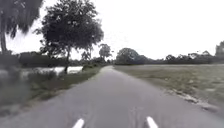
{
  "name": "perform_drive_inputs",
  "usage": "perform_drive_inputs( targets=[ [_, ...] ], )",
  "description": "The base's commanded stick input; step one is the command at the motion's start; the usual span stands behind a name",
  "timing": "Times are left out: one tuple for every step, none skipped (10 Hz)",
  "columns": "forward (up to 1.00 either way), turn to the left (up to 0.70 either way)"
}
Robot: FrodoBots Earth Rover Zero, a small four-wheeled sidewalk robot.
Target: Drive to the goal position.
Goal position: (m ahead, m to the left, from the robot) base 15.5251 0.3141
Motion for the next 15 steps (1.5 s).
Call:
perform_drive_inputs(
  targets=[
    [0.85,0.00],
    [0.85,0.00],
    [0.85,0.00],
    [0.85,0.00],
    [0.85,0.00],
    [0.85,0.00],
    [0.85,0.00],
    [0.85,0.00],
    [0.85,0.00],
    [0.85,0.00],
    [0.85,0.00],
    [0.85,0.00],
    [0.85,0.00],
    [0.85,0.00],
    [0.85,0.00]
  ],
)
